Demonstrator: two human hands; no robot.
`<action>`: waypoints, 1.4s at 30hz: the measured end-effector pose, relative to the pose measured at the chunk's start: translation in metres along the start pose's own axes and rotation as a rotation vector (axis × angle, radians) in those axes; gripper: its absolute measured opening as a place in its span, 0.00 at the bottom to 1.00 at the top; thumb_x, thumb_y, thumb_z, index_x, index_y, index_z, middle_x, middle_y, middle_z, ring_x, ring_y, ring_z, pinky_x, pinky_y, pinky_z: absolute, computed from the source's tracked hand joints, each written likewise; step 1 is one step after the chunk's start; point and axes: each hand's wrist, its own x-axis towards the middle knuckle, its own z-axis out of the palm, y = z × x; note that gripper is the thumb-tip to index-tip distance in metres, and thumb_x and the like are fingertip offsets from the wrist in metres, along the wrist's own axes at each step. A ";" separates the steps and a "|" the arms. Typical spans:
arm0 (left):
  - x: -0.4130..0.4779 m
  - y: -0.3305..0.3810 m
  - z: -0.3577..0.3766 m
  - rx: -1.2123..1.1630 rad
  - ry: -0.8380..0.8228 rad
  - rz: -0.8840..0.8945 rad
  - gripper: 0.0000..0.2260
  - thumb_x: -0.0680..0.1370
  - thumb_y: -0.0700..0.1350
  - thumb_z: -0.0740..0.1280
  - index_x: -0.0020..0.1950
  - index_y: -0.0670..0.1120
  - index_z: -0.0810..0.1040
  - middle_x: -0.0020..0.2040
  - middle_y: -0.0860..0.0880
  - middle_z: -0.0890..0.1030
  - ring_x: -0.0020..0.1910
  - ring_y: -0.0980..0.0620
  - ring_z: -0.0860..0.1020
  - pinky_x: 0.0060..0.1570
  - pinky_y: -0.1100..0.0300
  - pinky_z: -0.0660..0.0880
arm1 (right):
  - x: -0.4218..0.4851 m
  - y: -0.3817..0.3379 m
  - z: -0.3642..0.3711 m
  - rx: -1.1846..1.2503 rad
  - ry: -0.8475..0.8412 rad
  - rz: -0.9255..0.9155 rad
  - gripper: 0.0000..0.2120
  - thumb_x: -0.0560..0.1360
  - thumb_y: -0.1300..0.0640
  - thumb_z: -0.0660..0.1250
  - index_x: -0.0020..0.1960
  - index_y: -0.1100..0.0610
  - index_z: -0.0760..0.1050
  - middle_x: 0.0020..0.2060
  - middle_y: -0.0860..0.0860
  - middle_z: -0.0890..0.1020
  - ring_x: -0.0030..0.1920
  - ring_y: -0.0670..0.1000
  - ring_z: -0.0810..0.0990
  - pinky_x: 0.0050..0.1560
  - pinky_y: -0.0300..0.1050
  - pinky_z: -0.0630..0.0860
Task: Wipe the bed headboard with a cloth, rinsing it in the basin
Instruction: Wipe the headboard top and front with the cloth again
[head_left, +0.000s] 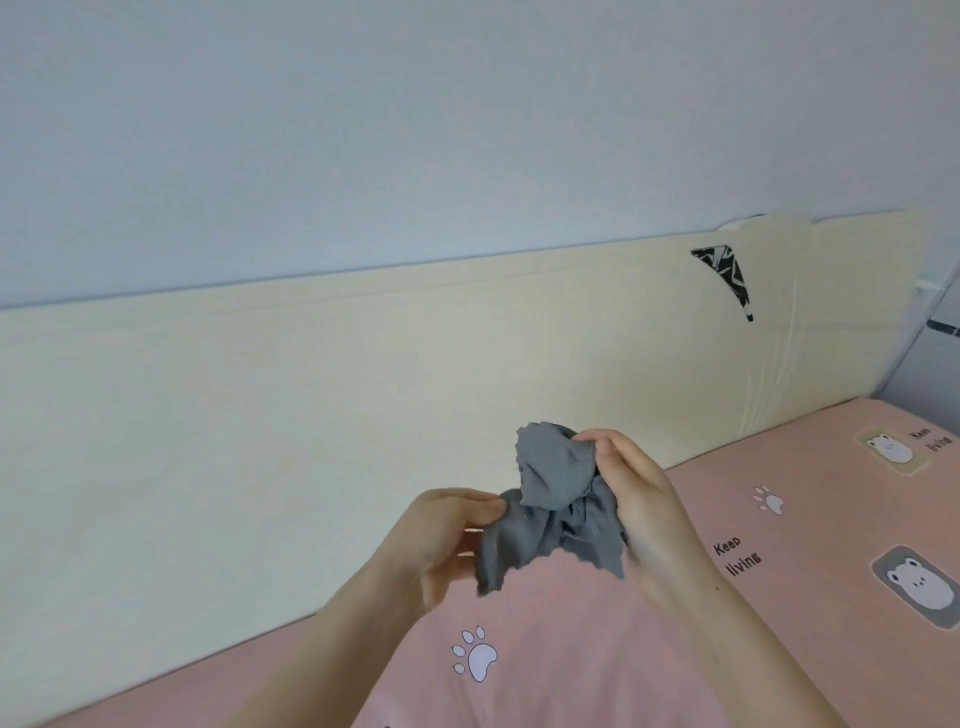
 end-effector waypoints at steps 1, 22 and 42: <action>0.002 0.003 -0.004 0.004 0.076 0.039 0.04 0.75 0.35 0.64 0.43 0.38 0.79 0.33 0.43 0.80 0.29 0.48 0.77 0.28 0.62 0.74 | -0.002 0.005 0.002 -0.163 0.041 -0.051 0.14 0.81 0.58 0.56 0.43 0.48 0.78 0.42 0.46 0.82 0.43 0.42 0.78 0.48 0.38 0.73; 0.117 0.073 -0.182 1.925 0.657 1.202 0.20 0.71 0.39 0.67 0.63 0.42 0.77 0.68 0.41 0.73 0.67 0.41 0.68 0.65 0.41 0.63 | 0.256 0.075 0.069 -0.384 0.769 -0.394 0.18 0.79 0.60 0.58 0.67 0.63 0.69 0.70 0.60 0.68 0.71 0.59 0.66 0.69 0.45 0.62; 0.084 0.066 -0.216 1.734 0.554 1.538 0.09 0.70 0.36 0.62 0.34 0.40 0.81 0.45 0.42 0.84 0.47 0.45 0.74 0.46 0.54 0.70 | 0.219 0.073 0.175 -1.101 0.442 -0.984 0.20 0.72 0.66 0.54 0.60 0.67 0.76 0.62 0.66 0.75 0.62 0.68 0.74 0.60 0.57 0.74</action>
